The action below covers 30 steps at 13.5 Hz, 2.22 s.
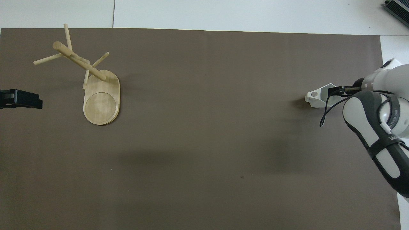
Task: Hang cup on rack
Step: 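Close the right gripper on the white cup's rim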
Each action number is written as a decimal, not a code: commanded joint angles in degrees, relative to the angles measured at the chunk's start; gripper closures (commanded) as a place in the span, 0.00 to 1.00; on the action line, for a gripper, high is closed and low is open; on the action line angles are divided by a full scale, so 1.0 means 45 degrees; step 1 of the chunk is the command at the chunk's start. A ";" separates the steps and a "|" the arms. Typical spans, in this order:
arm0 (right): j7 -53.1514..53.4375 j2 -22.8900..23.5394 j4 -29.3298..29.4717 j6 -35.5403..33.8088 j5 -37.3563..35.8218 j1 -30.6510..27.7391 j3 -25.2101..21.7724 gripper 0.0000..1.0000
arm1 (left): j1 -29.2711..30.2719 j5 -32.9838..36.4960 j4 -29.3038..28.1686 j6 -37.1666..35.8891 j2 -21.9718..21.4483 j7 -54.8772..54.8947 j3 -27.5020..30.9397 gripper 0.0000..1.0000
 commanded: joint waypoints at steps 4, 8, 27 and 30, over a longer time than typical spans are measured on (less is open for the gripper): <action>0.0558 -0.0210 -0.0424 0.0276 -0.0026 -0.0048 0.0084 0.00 | 0.0100 0.0018 -0.0315 -0.0091 -0.0331 0.0121 -0.0046 0.00; 0.1108 -0.0230 -0.0424 0.0159 0.0929 -0.0048 0.0084 0.00 | 0.0100 0.0018 -0.0315 -0.0091 -0.0331 0.0121 -0.0046 0.00; 0.0268 -0.0230 -0.0424 0.0119 0.0912 -0.0048 0.0084 0.71 | 0.0100 0.0018 -0.0296 -0.0091 -0.0331 0.0121 -0.0046 0.00; 0.0268 -0.0230 -0.0424 0.0119 0.0912 -0.0048 0.0084 0.78 | 0.0100 0.0018 -0.0296 -0.0091 -0.0331 0.0121 -0.0046 0.00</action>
